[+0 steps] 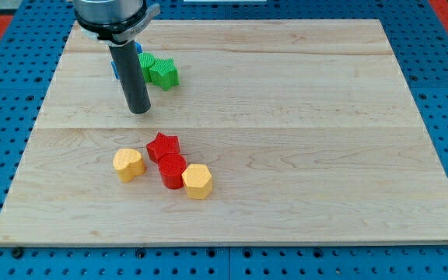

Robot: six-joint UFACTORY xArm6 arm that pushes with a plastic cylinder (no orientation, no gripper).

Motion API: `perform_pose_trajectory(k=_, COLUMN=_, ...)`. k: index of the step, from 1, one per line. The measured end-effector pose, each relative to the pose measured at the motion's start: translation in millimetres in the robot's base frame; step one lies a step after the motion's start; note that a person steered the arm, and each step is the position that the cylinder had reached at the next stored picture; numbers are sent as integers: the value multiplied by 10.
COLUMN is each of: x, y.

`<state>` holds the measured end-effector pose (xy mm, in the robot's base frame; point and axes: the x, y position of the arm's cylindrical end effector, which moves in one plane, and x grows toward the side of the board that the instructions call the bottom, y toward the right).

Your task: Move your arm towards the group of blocks

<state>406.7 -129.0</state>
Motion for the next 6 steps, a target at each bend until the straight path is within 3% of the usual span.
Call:
perform_pose_trajectory(k=2, x=205, y=-63)
perform_pose_trajectory(k=4, x=266, y=1076)
perform_pose_trajectory(k=6, x=1232, y=1423)
